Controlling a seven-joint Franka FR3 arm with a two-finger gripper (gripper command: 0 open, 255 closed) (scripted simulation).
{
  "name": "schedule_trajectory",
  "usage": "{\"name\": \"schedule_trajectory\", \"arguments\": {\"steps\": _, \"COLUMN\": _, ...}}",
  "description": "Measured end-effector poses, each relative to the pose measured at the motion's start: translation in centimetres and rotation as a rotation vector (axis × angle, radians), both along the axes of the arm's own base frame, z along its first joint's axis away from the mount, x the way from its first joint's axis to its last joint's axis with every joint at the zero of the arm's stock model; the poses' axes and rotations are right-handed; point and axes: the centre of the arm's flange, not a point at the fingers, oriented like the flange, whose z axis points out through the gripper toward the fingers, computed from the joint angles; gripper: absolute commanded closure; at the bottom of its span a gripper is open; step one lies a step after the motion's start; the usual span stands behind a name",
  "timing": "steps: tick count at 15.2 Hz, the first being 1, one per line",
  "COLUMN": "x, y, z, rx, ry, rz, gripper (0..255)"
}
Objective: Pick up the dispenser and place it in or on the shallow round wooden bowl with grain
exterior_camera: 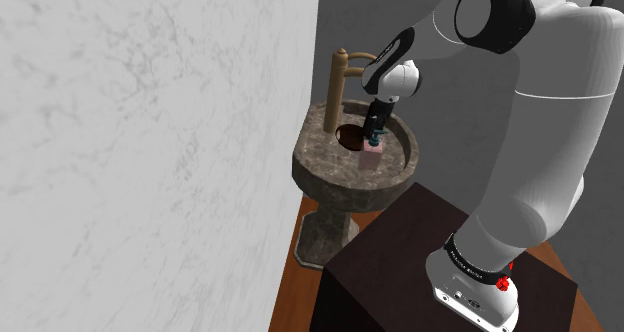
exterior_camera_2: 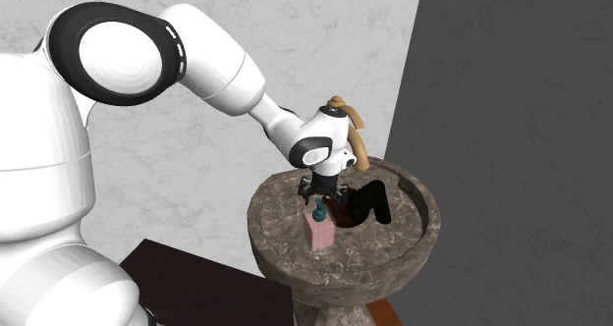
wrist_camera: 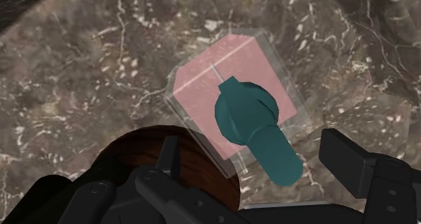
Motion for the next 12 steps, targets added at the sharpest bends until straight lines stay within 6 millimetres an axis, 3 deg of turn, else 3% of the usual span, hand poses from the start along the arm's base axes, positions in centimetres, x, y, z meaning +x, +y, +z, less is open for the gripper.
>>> {"name": "schedule_trajectory", "arguments": {"steps": 2, "x": 0.00, "y": 0.00, "z": -0.01, "rx": 0.000, "ry": 0.000, "rz": 0.000, "gripper": 0}}
{"name": "schedule_trajectory", "arguments": {"steps": 3, "x": 0.00, "y": 0.00, "z": -0.01, "rx": 0.000, "ry": 0.000, "rz": 0.000, "gripper": 255}}
{"name": "schedule_trajectory", "arguments": {"steps": 12, "x": 0.01, "y": 0.02, "z": -0.01, "rx": 0.000, "ry": 0.000, "rz": 0.000, "gripper": 255}}
